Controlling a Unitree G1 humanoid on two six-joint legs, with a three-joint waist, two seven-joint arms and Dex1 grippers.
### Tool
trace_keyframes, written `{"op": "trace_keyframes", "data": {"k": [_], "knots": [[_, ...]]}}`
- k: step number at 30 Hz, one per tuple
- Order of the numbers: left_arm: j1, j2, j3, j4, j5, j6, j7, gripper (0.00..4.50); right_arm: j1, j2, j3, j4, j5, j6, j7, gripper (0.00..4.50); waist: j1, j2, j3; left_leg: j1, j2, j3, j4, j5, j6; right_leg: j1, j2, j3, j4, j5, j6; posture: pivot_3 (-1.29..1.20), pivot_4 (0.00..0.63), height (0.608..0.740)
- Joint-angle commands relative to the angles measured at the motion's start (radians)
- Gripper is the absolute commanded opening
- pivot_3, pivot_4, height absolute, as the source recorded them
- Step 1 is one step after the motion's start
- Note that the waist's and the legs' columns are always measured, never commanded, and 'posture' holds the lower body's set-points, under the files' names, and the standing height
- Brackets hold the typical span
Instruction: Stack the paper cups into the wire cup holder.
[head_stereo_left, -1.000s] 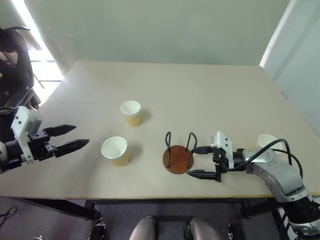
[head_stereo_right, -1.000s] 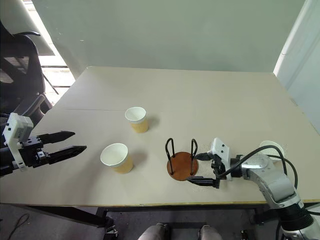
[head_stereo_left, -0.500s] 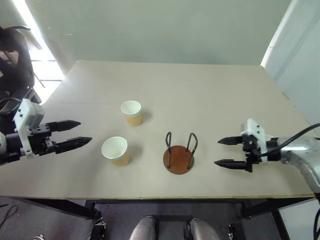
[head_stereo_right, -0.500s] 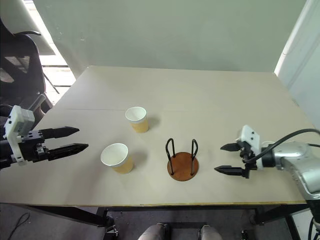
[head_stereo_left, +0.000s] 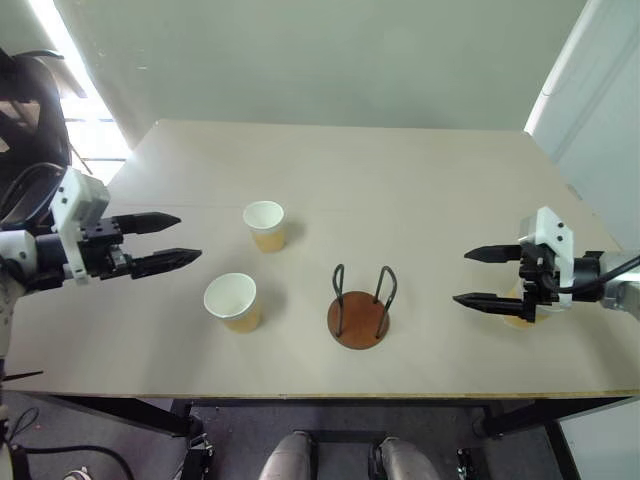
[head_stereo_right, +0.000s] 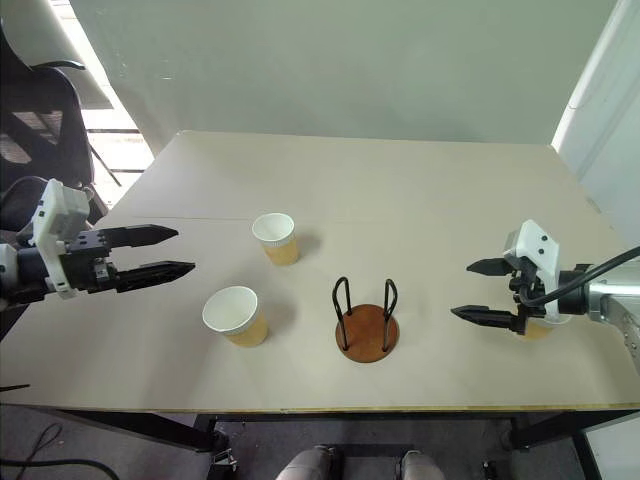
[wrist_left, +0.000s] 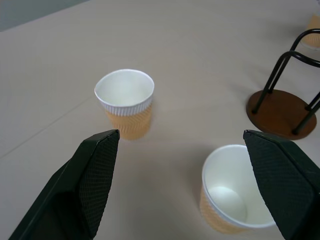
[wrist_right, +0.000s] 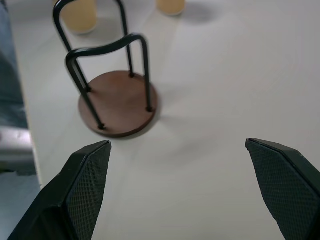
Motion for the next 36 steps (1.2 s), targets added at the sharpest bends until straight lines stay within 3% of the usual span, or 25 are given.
{"op": "trace_keyframes", "data": {"k": [1,12,14,21,27,36], "knots": [[-0.053,-0.008,-0.034,0.029,0.035,-0.051,-0.005,4.28,-0.014,-0.043,-0.061,-0.015,-0.002,-0.004,-0.009,4.46,0.0,0.0,0.0,0.0,0.0,0.0,0.0,0.0,0.0,0.0,0.0,0.0,0.0,0.0,0.0,0.0,0.15,0.74],[-0.114,0.024,-0.069,0.057,0.014,-0.015,-0.114,4.28,0.212,-0.173,-0.227,0.003,-0.048,-0.01,0.036,4.46,0.006,0.0,0.0,-0.003,0.0,0.0,0.001,-0.002,0.001,0.0,0.0,0.0,0.0,-0.003,0.009,0.0,0.15,0.74],[-0.102,0.03,-0.068,0.017,-0.021,0.025,-0.15,4.28,0.267,-0.191,-0.238,0.01,-0.082,-0.017,0.036,4.46,0.006,0.0,0.0,-0.003,0.0,0.0,0.001,-0.002,0.001,0.0,0.0,0.0,-0.001,0.001,0.017,0.0,0.15,0.74],[-0.1,0.017,-0.08,-0.026,-0.036,0.05,-0.163,4.28,0.343,-0.201,-0.25,0.005,-0.127,-0.023,0.025,4.46,0.005,0.0,0.0,-0.003,-0.001,0.0,0.002,-0.002,0.003,0.0,0.0,0.0,-0.001,0.001,0.017,0.0,0.15,0.74],[-0.105,0.012,-0.084,-0.036,-0.034,0.054,-0.16,4.28,0.343,-0.199,-0.164,0.031,-0.193,-0.056,-0.006,4.46,0.005,0.0,0.0,-0.003,-0.001,0.0,0.005,-0.001,0.004,0.001,0.0,0.001,-0.001,0.0,0.014,0.0,0.15,0.74],[-0.077,0.014,-0.057,-0.076,-0.042,0.073,-0.138,4.28,0.208,-0.155,0.05,0.105,-0.294,-0.11,-0.039,4.46,0.002,0.0,0.001,-0.004,-0.001,0.0,0.012,-0.003,0.007,0.004,0.001,0.001,0.0,0.002,0.016,0.0,0.15,0.74]]}}
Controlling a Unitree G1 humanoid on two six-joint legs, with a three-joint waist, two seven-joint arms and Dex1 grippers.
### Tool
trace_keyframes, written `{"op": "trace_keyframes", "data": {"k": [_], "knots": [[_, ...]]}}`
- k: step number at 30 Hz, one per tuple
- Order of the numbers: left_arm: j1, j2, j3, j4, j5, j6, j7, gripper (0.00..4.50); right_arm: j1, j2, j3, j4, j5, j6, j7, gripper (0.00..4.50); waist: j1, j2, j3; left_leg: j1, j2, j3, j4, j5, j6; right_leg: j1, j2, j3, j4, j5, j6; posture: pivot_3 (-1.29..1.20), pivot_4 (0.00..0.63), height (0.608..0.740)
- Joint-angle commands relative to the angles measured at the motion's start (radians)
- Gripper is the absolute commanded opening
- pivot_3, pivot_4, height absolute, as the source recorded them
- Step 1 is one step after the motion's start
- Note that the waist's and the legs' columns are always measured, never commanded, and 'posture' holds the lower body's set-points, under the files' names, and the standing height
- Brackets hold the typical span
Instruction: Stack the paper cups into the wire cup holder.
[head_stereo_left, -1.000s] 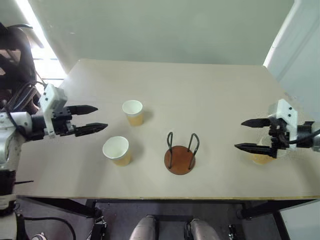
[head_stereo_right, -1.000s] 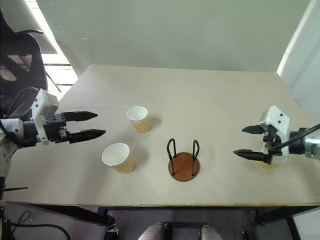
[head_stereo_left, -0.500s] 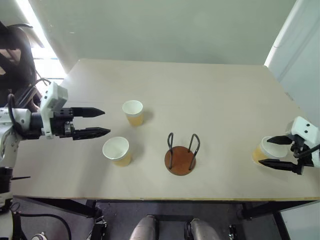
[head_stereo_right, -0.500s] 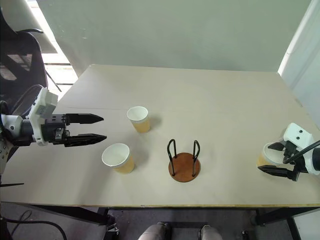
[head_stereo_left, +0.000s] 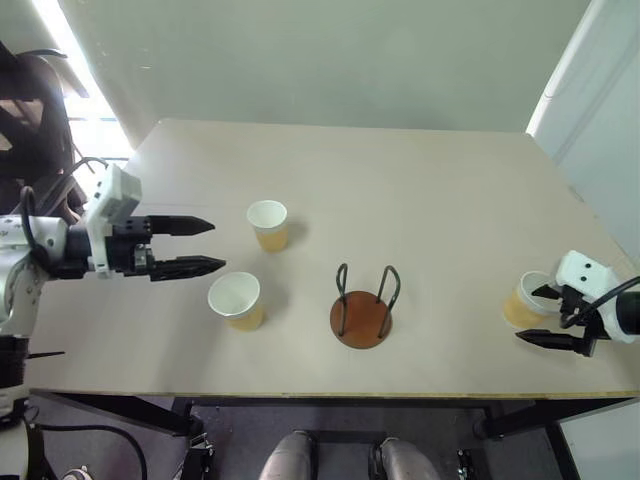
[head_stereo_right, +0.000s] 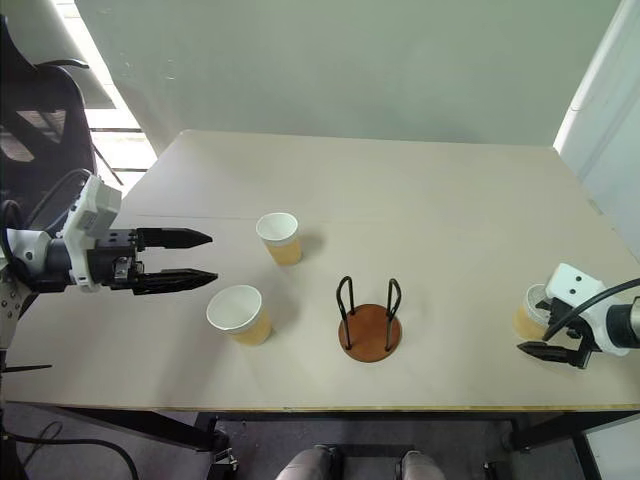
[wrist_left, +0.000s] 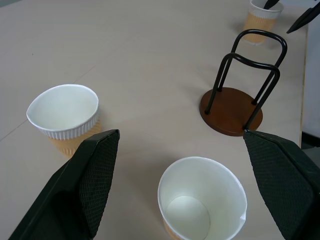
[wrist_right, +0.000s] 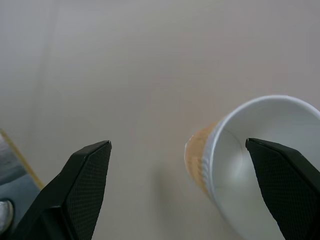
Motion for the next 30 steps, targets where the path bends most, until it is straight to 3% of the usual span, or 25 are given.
{"op": "trace_keyframes", "data": {"k": [1,10,13,14,15,24,30], "knots": [[0.012,0.01,0.036,-0.042,-0.019,0.009,0.015,4.28,-0.066,0.016,0.077,0.028,-0.054,-0.027,-0.019,4.46,-0.001,0.0,0.0,0.0,0.0,0.0,0.001,0.0,0.001,0.0,0.0,0.0,0.0,0.0,0.0,0.0,0.15,0.74],[0.084,0.027,0.093,-0.1,-0.044,0.032,0.05,4.28,-0.179,0.044,0.229,0.166,-0.182,-0.115,-0.009,4.46,0.001,0.0,0.0,-0.001,0.0,0.0,0.003,-0.001,0.002,0.0,0.0,0.0,0.0,0.001,0.001,0.0,0.15,0.74],[0.11,0.033,0.117,-0.118,-0.051,0.04,0.059,4.28,-0.2,0.05,0.248,0.191,-0.2,-0.133,0.001,3.86,-0.001,0.001,0.0,-0.001,0.0,0.0,0.003,-0.001,0.001,0.0,0.0,0.0,0.0,0.001,0.001,0.0,0.15,0.74],[0.118,0.034,0.123,-0.123,-0.054,0.043,0.062,4.28,-0.206,0.051,0.252,0.197,-0.204,-0.137,0.005,3.4,-0.001,0.001,0.0,-0.001,0.0,0.0,0.003,-0.001,0.001,0.0,0.0,0.0,0.0,0.002,0.0,0.0,0.15,0.74],[0.126,0.035,0.131,-0.128,-0.056,0.045,0.065,4.28,-0.213,0.053,0.255,0.205,-0.209,-0.144,0.009,3.23,-0.001,0.001,0.0,-0.001,0.0,0.0,0.003,-0.001,0.001,0.0,0.0,0.0,0.0,0.002,0.0,0.0,0.15,0.74],[0.15,0.034,0.154,-0.138,-0.064,0.049,0.07,4.28,-0.239,0.021,0.242,0.194,-0.209,-0.167,0.09,0.04,0.0,0.001,0.0,-0.001,0.0,0.0,0.003,-0.001,0.001,0.0,0.0,0.0,0.0,0.002,-0.002,0.0,0.15,0.74],[0.152,0.033,0.152,-0.136,-0.066,0.047,0.066,4.28,-0.276,0.009,0.185,0.123,-0.123,-0.144,0.171,0.04,-0.001,0.002,0.001,-0.001,0.0,0.0,0.003,-0.002,0.0,0.0,0.0,0.0,0.0,0.001,-0.003,0.0,0.15,0.74]]}}
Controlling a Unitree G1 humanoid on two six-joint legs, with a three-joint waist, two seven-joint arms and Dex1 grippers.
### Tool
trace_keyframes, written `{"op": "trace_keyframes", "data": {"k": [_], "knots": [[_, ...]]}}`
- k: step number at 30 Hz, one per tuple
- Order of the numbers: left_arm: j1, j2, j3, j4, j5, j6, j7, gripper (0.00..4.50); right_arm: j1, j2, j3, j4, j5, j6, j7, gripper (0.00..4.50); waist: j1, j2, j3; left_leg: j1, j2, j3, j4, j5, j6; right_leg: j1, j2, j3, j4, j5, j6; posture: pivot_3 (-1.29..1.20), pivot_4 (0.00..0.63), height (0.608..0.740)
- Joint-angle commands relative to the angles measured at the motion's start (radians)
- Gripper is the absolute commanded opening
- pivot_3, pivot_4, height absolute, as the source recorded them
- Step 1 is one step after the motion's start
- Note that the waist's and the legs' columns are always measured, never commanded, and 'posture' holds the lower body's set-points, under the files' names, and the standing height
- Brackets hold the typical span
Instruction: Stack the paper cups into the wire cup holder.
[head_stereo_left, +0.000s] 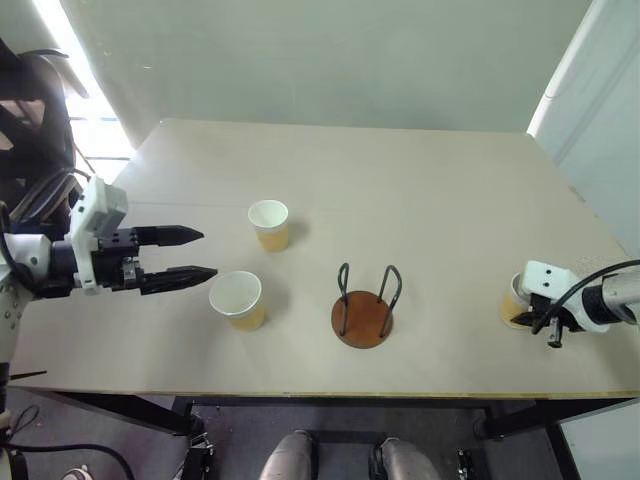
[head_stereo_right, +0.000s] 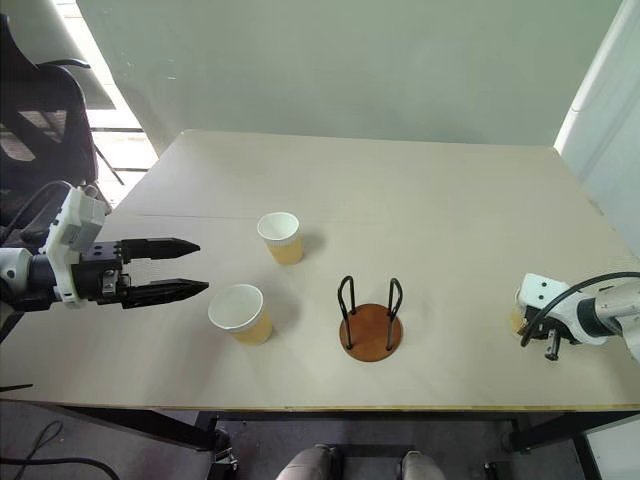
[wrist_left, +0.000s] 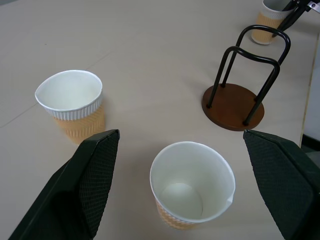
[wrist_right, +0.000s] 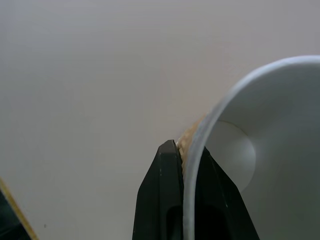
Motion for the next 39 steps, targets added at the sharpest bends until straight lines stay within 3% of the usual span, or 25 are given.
{"op": "trace_keyframes", "data": {"k": [1,6,11,17,24,39], "knots": [[0.0,0.018,0.028,-0.022,-0.014,-0.004,0.0,4.28,-0.065,-0.021,-0.087,-0.086,0.092,0.023,0.058,0.04,-0.001,0.0,0.0,0.0,0.0,0.0,0.0,0.0,0.0,0.0,0.0,0.0,0.0,0.0,0.0,0.0,0.15,0.74],[-0.002,0.021,0.022,-0.02,-0.016,-0.007,-0.01,4.28,-0.322,0.064,-0.146,-0.232,0.331,0.156,0.096,0.04,-0.015,0.002,0.001,0.0,0.0,0.0,0.0,0.0,-0.001,-0.002,0.0,0.0,0.0,0.0,-0.002,0.0,0.15,0.74],[0.005,0.023,0.023,-0.027,-0.022,-0.005,-0.018,4.28,-0.482,0.233,-0.122,-0.397,0.5,0.322,-0.025,0.04,-0.015,0.001,0.0,0.0,0.001,-0.002,-0.001,0.0,0.0,-0.001,0.003,0.0,0.0,-0.004,-0.005,0.0,0.15,0.74],[0.016,0.017,0.02,-0.039,-0.025,-0.005,-0.015,4.28,-0.514,0.396,-0.003,-0.512,0.506,0.429,-0.189,0.04,-0.006,0.001,0.0,0.0,0.001,-0.003,0.0,0.001,0.0,-0.002,0.003,-0.001,0.001,-0.005,-0.007,0.0,0.15,0.74],[0.039,0.013,0.029,-0.059,-0.033,0.0,-0.008,4.28,-0.525,0.431,0.066,-0.506,0.49,0.428,-0.207,0.04,-0.005,0.001,0.0,-0.001,0.001,-0.003,0.0,-0.003,-0.002,-0.004,0.002,-0.001,0.001,-0.004,-0.009,0.0,0.15,0.74],[0.097,0.012,0.068,-0.087,-0.045,-0.002,0.027,4.28,-0.477,0.359,0.218,-0.424,0.331,0.263,-0.075,0.04,-0.005,0.001,0.0,-0.001,0.001,-0.003,0.0,-0.001,-0.004,-0.005,0.002,-0.001,0.002,0.0,-0.015,0.0,0.15,0.74]]}}
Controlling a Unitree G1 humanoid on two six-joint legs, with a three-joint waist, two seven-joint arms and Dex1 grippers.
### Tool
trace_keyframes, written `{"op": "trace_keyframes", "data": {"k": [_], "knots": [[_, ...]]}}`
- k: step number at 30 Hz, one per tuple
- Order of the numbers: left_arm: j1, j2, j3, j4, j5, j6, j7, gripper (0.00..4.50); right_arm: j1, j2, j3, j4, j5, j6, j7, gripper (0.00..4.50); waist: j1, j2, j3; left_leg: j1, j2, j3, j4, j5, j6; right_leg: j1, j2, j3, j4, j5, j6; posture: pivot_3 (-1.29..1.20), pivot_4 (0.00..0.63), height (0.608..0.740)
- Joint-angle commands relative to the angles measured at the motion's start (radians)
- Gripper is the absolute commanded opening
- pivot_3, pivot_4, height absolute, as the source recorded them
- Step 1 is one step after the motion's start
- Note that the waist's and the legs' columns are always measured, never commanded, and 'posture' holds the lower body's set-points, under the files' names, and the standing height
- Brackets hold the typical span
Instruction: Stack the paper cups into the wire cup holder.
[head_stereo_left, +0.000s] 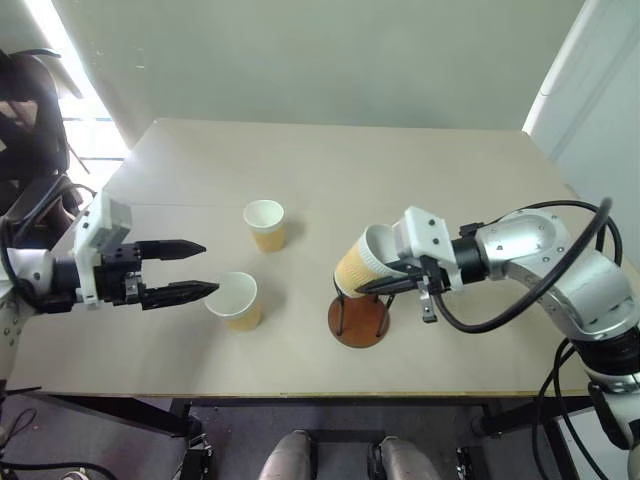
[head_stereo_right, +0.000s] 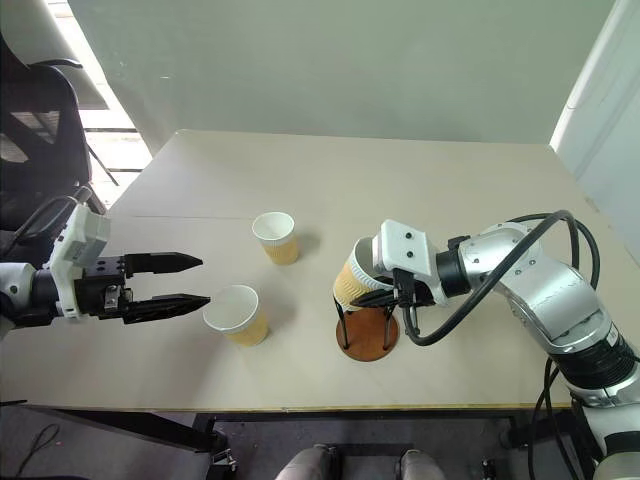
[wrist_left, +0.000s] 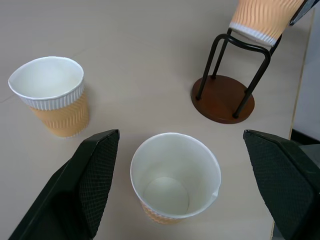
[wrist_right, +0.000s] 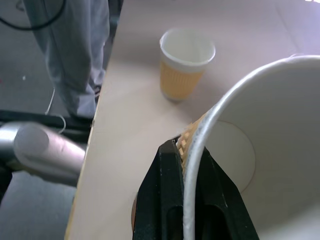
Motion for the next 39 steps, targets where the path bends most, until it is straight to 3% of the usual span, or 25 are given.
{"op": "trace_keyframes", "data": {"k": [1,16,20,26,30,39], "knots": [[0.0,0.008,0.036,-0.029,-0.018,-0.004,0.008,4.28,-0.006,-0.02,-0.003,0.008,-0.029,-0.047,0.039,0.04,0.0,0.0,0.0,0.0,0.0,0.0,0.0,0.0,0.0,0.0,0.0,0.0,0.0,0.0,0.0,0.0,0.15,0.74],[0.01,0.011,0.047,-0.034,-0.021,-0.005,0.013,4.28,-0.02,0.001,0.016,0.017,-0.068,-0.071,0.088,0.04,0.0,0.0,0.0,0.0,0.0,0.0,0.0,0.0,0.0,-0.001,0.0,0.0,0.0,0.0,-0.001,0.0,0.15,0.74],[0.009,0.012,0.055,-0.038,-0.031,-0.003,0.012,4.28,-0.02,0.003,0.016,0.02,-0.075,-0.073,0.094,0.94,0.0,0.0,0.0,0.0,0.0,0.0,0.0,0.0,0.0,-0.001,0.0,0.0,0.0,0.0,-0.001,0.0,0.15,0.74],[0.019,-0.018,0.086,-0.075,-0.083,-0.03,-0.01,4.28,-0.022,0.009,0.021,0.028,-0.09,-0.079,0.099,3.01,0.0,0.0,0.0,0.0,0.0,0.0,0.0,0.0,0.0,-0.001,0.0,0.0,0.0,0.0,-0.001,0.0,0.15,0.74],[0.017,-0.049,0.128,-0.126,-0.194,0.022,-0.016,4.28,-0.025,0.012,0.025,0.037,-0.104,-0.088,0.106,4.4,0.0,0.0,0.0,0.0,0.0,0.0,0.0,0.0,0.0,-0.001,0.0,0.0,0.0,0.0,-0.001,0.0,0.15,0.74],[0.037,-0.045,0.158,-0.149,-0.265,0.054,-0.021,4.28,-0.073,-0.008,-0.033,0.071,-0.08,-0.097,0.153,4.46,-0.001,0.0,0.0,0.0,0.001,0.0,0.0,0.0,0.0,-0.001,0.0,0.0,0.0,0.0,-0.002,0.0,0.15,0.74]]}}
